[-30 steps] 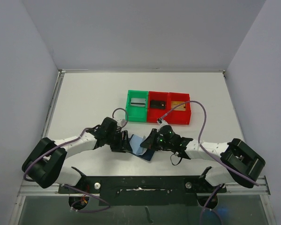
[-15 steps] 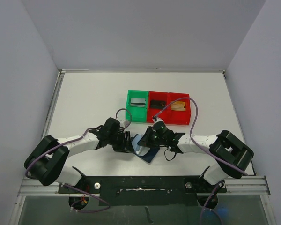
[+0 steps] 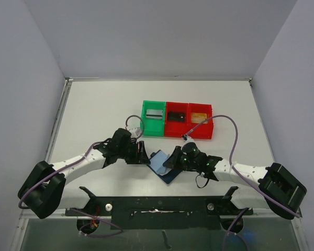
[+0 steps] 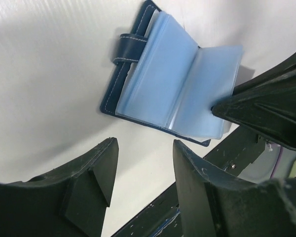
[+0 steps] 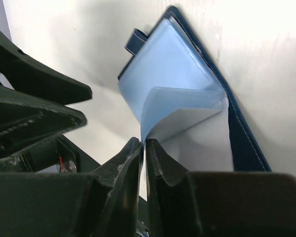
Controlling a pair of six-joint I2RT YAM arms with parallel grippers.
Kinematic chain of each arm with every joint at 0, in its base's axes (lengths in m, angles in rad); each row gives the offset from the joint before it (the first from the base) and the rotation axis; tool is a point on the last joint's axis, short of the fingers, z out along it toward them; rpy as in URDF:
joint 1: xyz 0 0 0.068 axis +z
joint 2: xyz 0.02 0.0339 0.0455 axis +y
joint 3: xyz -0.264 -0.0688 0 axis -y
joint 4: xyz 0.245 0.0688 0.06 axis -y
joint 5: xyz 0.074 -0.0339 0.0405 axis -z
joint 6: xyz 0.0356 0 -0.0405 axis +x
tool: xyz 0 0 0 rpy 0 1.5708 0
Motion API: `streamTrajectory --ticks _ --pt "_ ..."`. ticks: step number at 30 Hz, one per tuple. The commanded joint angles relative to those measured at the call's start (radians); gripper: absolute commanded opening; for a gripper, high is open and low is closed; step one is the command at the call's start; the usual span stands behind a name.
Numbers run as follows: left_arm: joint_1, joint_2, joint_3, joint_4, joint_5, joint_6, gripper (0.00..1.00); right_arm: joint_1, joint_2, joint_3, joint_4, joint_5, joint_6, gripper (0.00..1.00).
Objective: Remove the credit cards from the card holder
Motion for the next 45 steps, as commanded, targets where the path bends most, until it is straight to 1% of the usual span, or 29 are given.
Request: streamTrajectory --ticks 1,3,5,11,14,16,20,24,27,30,35,39,45 --pt "-0.005 0.004 0.065 0.021 0.008 0.016 0.48 0.001 -0.076 -0.062 -0.012 0.004 0.042 0.12" --pt "-0.006 0.028 0.065 0.034 0.028 0.022 0.48 0.001 -0.112 -0.087 -0.056 0.037 0.066 0.15" --pt "-0.008 0.057 0.103 0.038 0.050 0.037 0.49 0.002 -0.140 -0.098 -0.130 0.086 0.090 0.17" --pt "-0.020 0.145 0.160 0.017 0.065 0.095 0.49 0.000 -0.205 -0.107 -0.270 0.161 0.123 0.26" --pt "-0.024 0.186 0.183 0.005 0.065 0.106 0.49 0.000 -0.225 -0.075 -0.348 0.197 0.123 0.37" --pt "-0.027 0.206 0.187 0.000 0.059 0.102 0.49 0.001 -0.237 -0.040 -0.391 0.215 0.109 0.40" --pt "-0.029 0.229 0.178 0.009 0.061 0.099 0.49 0.011 -0.237 0.039 -0.448 0.237 0.079 0.41" --pt "-0.031 0.238 0.179 0.012 0.058 0.101 0.49 0.048 -0.210 0.123 -0.477 0.277 0.068 0.41" --pt "-0.032 0.245 0.186 0.007 0.056 0.108 0.49 0.082 -0.166 0.161 -0.455 0.299 0.065 0.41" --pt "-0.032 0.256 0.193 0.007 0.063 0.111 0.49 0.089 -0.100 0.167 -0.376 0.271 0.054 0.41" --pt "-0.036 0.265 0.200 0.007 0.075 0.119 0.49 0.077 0.035 0.133 -0.270 0.252 0.078 0.39" --pt "-0.040 0.285 0.201 0.005 0.104 0.122 0.49 0.063 0.104 0.092 -0.214 0.232 0.094 0.38" --pt "-0.049 0.314 0.177 0.035 0.131 0.105 0.49 0.058 0.166 0.072 -0.225 0.225 0.105 0.36"
